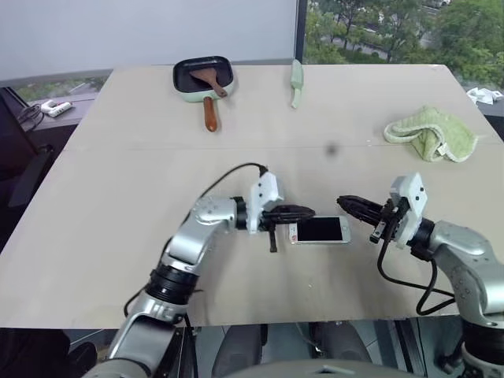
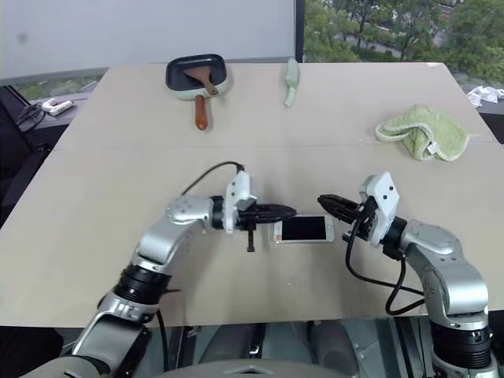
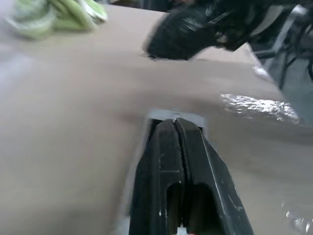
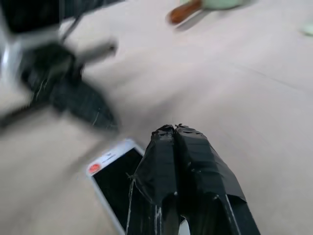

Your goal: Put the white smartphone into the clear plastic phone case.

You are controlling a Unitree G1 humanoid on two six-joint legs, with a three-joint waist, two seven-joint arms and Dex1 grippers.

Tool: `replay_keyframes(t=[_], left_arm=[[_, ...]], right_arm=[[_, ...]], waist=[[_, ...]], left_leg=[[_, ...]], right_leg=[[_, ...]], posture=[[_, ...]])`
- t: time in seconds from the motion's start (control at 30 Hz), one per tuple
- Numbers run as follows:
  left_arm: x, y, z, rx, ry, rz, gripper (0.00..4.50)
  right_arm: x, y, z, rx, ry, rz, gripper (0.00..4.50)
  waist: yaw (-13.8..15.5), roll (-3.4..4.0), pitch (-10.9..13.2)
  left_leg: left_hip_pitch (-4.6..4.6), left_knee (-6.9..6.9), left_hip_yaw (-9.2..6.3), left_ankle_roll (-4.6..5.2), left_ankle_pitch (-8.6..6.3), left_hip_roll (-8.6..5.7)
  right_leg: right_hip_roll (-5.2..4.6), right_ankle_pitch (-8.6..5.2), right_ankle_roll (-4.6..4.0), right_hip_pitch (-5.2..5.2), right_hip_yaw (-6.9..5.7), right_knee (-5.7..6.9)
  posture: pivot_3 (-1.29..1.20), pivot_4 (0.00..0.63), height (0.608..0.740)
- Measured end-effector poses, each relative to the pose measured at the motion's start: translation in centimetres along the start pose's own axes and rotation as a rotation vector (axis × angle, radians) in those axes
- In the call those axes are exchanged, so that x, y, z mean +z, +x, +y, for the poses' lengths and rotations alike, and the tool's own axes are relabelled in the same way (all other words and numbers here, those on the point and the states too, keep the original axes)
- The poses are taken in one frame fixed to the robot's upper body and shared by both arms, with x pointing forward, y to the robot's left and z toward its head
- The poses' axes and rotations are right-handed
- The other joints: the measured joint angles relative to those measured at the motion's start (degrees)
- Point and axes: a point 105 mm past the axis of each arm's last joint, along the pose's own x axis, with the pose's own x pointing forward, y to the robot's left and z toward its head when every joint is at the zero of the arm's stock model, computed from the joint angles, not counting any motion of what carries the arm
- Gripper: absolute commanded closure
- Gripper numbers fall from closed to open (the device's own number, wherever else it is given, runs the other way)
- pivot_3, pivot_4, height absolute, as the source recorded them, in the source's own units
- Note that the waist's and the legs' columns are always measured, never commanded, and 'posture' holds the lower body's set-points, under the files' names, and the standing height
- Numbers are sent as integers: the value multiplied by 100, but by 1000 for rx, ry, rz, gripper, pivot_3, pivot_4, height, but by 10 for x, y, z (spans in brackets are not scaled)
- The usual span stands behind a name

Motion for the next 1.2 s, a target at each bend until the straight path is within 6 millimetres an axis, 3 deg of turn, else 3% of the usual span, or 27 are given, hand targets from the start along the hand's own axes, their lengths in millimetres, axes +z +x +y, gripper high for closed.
replay_keyframes(t=[0.2,0.37,0.47,0.67,1.2], left_arm=[[-29,-2,-3,31,-14,86,4500],[-33,-6,1,55,53,131,4500],[-36,-6,2,61,58,146,4500],[-42,-7,3,68,64,165,4500],[-50,-7,3,68,62,191,4500]], right_arm=[[-14,-1,-1,-12,57,-66,4436],[-59,-1,-1,6,-18,109,4436],[-65,0,-5,3,-85,169,4436],[-69,-3,-8,-18,-83,229,4436],[-82,-8,10,27,-32,442,4436]], waist=[[4,4,-1],[12,8,-4],[11,6,-9],[35,-11,-35],[39,-85,-202]], left_leg=[[9,-7,-1,0,0,0],[19,-7,4,0,0,-1],[97,-24,5,1,-1,-1],[159,-35,-9,1,-2,5],[186,-62,-17,0,-3,14]], right_leg=[[10,0,-2,1,0,4],[6,-1,-1,12,5,-2],[5,-4,-1,92,3,-18],[4,-6,-1,165,-5,-40],[4,-23,-20,183,-9,-64]], posture=[[0,150,740],[0,150,740],[0,150,740],[0,150,740],[0,150,740]])
